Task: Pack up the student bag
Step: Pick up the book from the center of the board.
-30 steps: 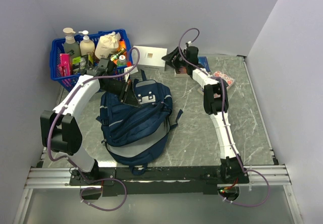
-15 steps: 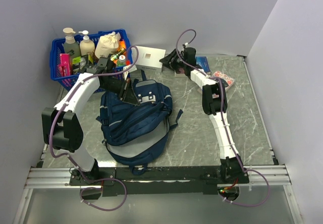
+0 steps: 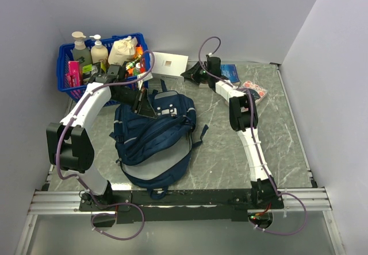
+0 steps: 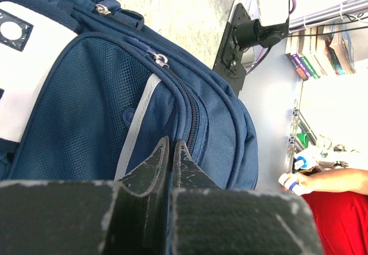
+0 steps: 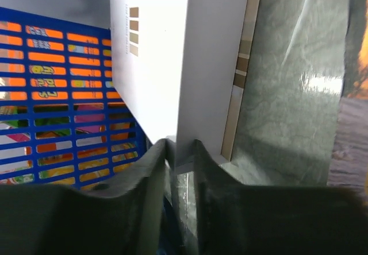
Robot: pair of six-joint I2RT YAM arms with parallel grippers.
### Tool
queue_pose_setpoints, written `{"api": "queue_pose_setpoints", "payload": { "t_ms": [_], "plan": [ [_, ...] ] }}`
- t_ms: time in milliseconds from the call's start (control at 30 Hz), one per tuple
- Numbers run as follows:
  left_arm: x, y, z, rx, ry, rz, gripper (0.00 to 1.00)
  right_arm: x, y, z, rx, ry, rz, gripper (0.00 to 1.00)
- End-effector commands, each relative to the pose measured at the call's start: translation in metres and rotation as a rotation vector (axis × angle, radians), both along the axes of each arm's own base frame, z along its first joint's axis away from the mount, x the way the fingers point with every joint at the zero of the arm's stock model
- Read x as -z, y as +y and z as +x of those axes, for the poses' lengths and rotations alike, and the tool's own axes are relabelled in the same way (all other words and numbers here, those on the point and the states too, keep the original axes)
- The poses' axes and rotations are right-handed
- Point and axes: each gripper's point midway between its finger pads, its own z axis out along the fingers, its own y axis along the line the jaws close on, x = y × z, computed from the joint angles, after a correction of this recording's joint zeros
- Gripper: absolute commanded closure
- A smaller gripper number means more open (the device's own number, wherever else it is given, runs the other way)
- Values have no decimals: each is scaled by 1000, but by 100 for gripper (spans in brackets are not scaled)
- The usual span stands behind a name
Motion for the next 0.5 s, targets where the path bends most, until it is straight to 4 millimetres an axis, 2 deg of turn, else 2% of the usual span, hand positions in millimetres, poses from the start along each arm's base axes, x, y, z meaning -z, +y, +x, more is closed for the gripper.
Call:
{"api": "queue_pose_setpoints", "payload": {
  "t_ms": [0,33,100,133,167,200,267,300,333,400,433,467],
  "plan": [
    [18,27,36,-59,-169,105,99,-18,15,-4,-12,-52,6,83],
    [19,27,36,-58,-162,105,99,-24,13,-3,-8,-68,6,89],
    [21,27,36,-57,-157,101,99,-21,12,-7,-14,-65,-6,96],
    [19,27,37,-58,-161,99,99,-28,12,-8,-16,-80,-2,100],
    [20,27,37,-60,-159,97,99,-31,11,-9,-19,-88,-1,100],
    [19,26,38,-60,-165,95,99,-27,10,-14,-23,-81,-7,100],
    [18,26,39,-66,-164,93,99,-52,10,-18,-34,-136,9,100],
    [16,26,41,-68,-181,90,99,-49,8,-23,-38,-129,4,100],
    [16,25,42,-69,-186,89,99,-75,8,-28,-48,-173,16,100],
    [15,24,42,-69,-182,77,99,-88,6,-38,-60,-212,4,100],
    [14,23,43,-66,-184,69,99,-123,2,-43,-52,-273,9,100],
    [14,23,43,-64,-182,65,99,-122,-2,-50,-52,-284,-12,100]
  ]
}}
